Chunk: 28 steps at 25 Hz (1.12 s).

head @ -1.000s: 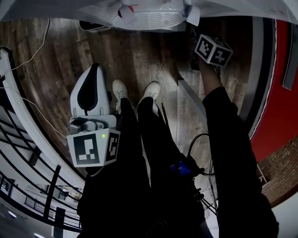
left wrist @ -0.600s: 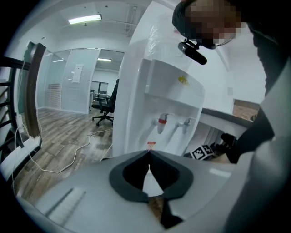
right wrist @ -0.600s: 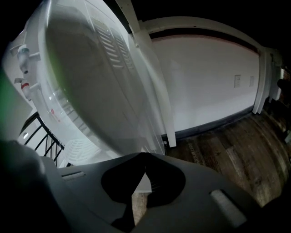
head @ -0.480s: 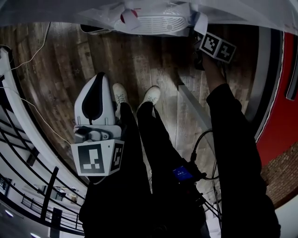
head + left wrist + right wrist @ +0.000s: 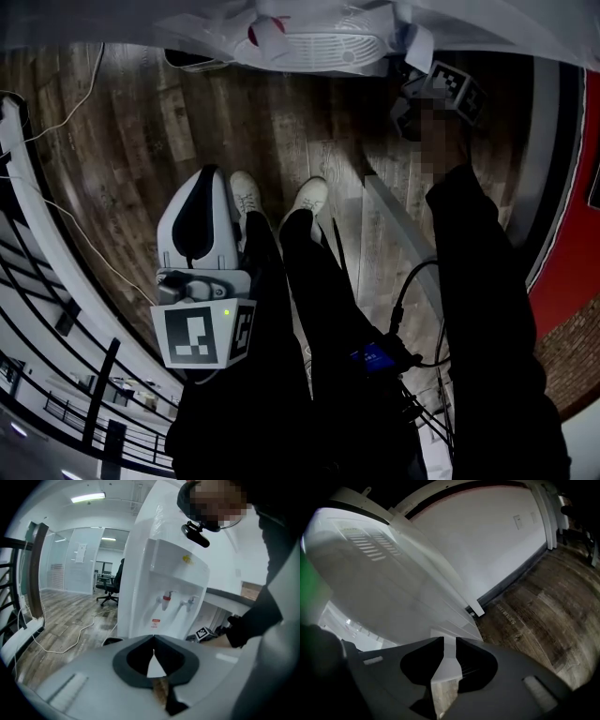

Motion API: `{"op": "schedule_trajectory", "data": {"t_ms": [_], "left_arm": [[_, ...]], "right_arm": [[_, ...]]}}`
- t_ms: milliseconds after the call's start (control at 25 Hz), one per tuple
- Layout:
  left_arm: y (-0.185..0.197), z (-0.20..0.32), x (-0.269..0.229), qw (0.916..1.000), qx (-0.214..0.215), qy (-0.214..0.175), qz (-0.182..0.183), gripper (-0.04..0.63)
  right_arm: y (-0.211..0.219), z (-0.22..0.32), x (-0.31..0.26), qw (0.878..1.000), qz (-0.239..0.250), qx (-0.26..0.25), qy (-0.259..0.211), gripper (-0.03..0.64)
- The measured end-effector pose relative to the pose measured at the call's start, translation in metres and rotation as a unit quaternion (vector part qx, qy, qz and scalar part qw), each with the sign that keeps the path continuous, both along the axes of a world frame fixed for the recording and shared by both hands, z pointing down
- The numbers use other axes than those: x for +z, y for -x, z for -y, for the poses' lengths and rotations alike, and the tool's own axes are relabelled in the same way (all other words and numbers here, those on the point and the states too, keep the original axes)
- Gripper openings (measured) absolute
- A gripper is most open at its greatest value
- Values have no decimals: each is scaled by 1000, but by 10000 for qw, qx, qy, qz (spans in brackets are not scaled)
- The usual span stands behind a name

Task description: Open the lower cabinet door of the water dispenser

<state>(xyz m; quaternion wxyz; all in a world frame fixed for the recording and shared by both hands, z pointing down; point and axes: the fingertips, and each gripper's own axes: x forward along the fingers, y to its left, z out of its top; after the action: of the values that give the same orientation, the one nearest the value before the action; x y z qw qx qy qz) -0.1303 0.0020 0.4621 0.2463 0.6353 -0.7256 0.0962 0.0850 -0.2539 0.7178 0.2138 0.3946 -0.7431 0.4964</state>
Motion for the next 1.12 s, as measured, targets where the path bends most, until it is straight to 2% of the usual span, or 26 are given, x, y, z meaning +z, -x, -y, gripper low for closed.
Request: {"op": "schedule_trajectory", "data": {"t_ms": [400, 760, 960, 1040, 1120], "left_arm": [[3, 1, -4, 9999, 3, -82, 102, 8], [7, 6, -9, 9997, -19, -146, 193, 7], [5, 6, 0, 9999, -7, -48, 143, 8], [-2, 8, 14, 9997, 177, 103, 109, 8], [-20, 15, 37, 9955, 774, 359, 403, 8]], "right_arm": [[5, -30, 5, 9994, 78, -227, 242, 81], [6, -69, 4, 9965, 30, -725, 425, 80], [9, -82, 6, 9948, 38, -930, 426, 69], [12, -88, 6, 9937, 52, -1027, 442, 67], [15, -94, 6, 9927, 73, -1104, 470, 67]]}}
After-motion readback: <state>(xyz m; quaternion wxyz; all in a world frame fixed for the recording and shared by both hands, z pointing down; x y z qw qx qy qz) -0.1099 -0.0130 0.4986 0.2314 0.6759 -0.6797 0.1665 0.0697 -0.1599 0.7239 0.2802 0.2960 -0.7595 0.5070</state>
